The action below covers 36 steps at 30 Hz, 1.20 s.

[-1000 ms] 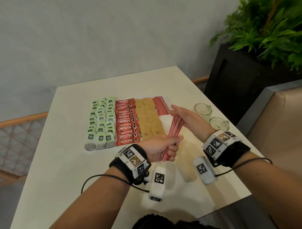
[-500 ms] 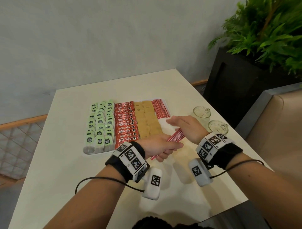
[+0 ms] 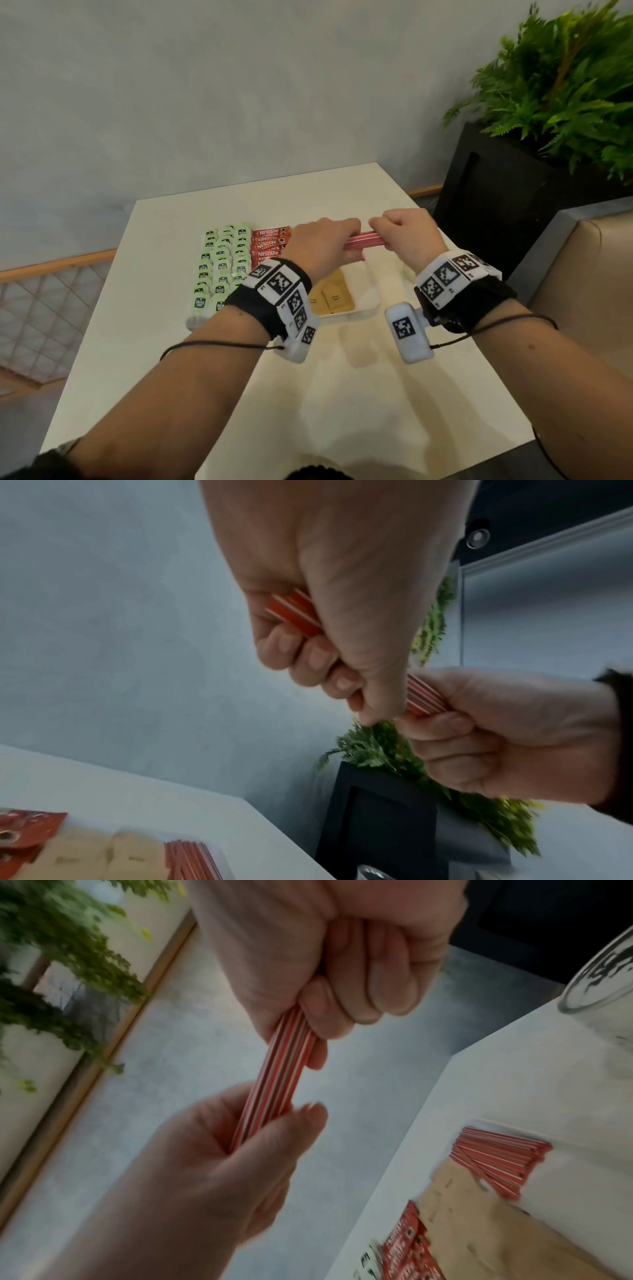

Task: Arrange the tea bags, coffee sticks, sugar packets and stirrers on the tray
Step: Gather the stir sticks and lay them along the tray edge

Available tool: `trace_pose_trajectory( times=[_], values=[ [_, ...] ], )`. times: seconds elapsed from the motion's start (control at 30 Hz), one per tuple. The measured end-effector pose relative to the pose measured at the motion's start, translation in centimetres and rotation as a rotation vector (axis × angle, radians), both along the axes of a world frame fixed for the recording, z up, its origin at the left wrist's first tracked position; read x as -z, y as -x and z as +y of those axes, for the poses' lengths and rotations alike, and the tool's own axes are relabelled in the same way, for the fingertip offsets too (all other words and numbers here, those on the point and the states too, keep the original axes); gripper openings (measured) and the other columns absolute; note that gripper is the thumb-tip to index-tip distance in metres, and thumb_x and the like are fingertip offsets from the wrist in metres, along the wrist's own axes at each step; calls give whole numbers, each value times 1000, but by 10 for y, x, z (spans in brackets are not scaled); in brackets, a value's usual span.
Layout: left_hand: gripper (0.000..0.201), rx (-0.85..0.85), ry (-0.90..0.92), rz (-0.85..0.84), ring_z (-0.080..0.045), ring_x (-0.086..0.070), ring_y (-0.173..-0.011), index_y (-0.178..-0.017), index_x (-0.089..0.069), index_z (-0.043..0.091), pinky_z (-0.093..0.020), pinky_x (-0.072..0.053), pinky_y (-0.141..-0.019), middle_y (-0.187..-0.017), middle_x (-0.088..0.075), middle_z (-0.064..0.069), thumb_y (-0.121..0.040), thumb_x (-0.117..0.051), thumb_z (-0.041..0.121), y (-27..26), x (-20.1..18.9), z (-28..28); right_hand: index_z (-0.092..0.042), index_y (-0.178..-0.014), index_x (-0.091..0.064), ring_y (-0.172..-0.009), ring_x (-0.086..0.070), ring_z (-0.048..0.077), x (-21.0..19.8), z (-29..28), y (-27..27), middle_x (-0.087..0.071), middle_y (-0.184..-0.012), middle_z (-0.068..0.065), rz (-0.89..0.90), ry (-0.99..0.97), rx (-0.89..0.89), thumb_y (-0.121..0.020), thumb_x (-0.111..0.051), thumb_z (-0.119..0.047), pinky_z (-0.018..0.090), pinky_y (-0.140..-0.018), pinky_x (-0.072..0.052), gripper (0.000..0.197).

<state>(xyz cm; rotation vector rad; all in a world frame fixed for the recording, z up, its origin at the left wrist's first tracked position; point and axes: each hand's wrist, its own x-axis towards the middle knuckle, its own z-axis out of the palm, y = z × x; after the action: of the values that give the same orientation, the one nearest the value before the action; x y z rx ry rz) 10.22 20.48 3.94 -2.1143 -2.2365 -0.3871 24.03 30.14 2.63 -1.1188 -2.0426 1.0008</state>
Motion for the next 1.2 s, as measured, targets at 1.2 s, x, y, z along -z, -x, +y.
trace_pose_trajectory(
  times=[1.2],
  values=[
    [28,-14,472,-1071,-12,-41,-41,-80,-49,15,-25,-40,-43,-52,-45,4,-93,-65,34,-22,32,-21,-16,-80,-75,-51,-56,13,-2,-11,-10,-66,-61,2,-61,114,-152,-98,-49,-41,28,-56,-47,41]
  ],
)
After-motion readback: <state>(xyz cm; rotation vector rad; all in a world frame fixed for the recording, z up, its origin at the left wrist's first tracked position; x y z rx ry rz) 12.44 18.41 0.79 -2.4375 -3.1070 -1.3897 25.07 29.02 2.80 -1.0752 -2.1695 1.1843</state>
